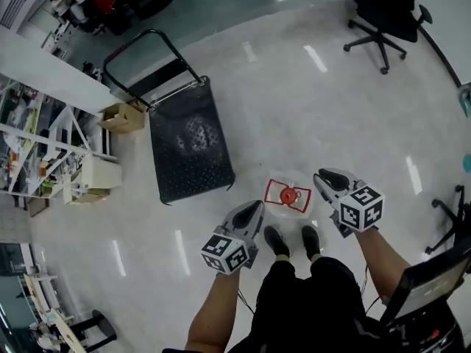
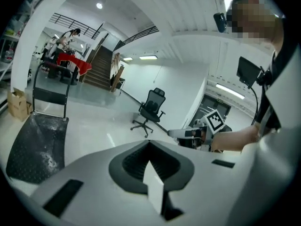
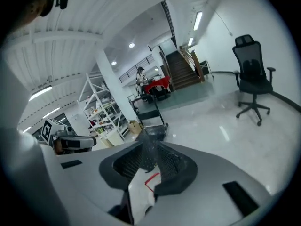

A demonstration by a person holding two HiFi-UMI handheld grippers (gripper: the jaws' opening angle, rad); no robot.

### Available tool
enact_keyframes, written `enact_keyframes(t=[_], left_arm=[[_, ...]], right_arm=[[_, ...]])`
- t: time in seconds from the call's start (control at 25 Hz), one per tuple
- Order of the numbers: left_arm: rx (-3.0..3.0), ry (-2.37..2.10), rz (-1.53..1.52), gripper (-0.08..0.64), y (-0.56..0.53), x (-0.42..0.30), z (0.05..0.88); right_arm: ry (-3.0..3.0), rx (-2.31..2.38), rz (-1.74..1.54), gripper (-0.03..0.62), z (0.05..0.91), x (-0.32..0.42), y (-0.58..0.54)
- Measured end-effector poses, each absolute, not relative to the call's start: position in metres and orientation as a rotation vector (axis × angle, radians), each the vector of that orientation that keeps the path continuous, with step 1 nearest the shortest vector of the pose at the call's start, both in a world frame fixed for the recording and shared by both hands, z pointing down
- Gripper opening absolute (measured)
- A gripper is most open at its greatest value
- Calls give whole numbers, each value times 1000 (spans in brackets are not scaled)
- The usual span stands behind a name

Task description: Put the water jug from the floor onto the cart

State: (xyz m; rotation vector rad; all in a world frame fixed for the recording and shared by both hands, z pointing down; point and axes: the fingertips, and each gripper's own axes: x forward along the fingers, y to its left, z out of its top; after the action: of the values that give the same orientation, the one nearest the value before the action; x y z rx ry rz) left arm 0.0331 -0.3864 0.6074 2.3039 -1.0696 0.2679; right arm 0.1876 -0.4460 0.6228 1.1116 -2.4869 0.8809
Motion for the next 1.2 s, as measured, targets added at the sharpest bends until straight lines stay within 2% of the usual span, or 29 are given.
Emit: enact_keyframes(t=[0.2, 0.4, 0.8, 1.2], left_arm=[[2270, -991, 320, 0, -382, 42, 677], [2223, -919, 486, 0, -371, 51, 758], [2019, -942, 679, 0, -363, 17, 900], [1994, -869, 669, 0, -348, 20, 881]], right_arm=[[-2252, 1075, 1094, 142, 740, 193, -423], [-2094, 1062, 1265, 192, 835, 199, -397], [-1909, 1084, 1410, 201, 968, 183, -371], [-1848, 1165, 1540, 199, 972, 189, -376]])
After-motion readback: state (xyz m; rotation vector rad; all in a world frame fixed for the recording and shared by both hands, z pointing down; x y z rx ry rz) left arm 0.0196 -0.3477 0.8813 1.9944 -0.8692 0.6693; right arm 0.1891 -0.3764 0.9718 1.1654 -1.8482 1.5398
